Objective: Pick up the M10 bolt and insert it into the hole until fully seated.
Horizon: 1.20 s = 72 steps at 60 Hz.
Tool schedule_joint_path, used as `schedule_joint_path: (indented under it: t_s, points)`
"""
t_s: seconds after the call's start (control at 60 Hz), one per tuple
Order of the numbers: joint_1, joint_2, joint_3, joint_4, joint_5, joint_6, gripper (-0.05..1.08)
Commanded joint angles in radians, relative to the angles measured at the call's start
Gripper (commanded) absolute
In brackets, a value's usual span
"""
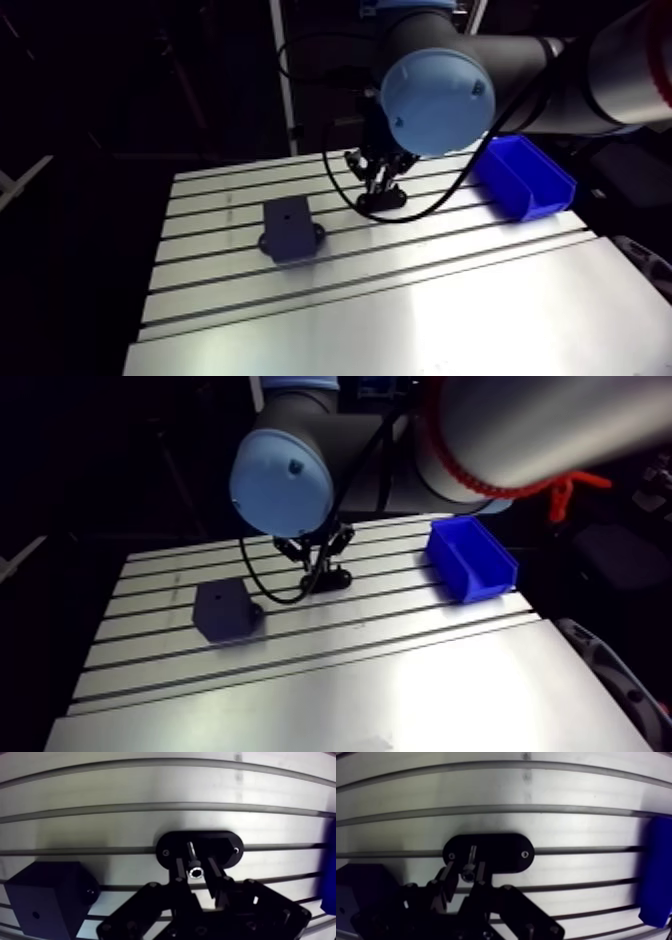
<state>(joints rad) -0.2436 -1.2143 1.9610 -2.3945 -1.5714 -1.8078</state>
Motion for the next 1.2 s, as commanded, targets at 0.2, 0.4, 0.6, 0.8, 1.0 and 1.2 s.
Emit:
schedule_joint_path:
  t_s: [0.2,0.4,0.6,0.8,1.0,1.2]
  points:
    - [0.0,-0.001,0.0,0.002,0.0,0.0,0.7]
    - [0.0,-0.001,0.0,0.002,0.0,0.0,0.71]
    - [0.0,-0.001,-0.001,0.002,0.001,0.0,0.77]
    - [0.0,-0.003,-0.004,0.003,0.004,0.0,0.85]
    - [0.0,-0.011,-0.012,0.005,0.004,-0.002,0.89]
    - [0.002,-0.063,-0.02,0.038,-0.001,-0.009,0.92]
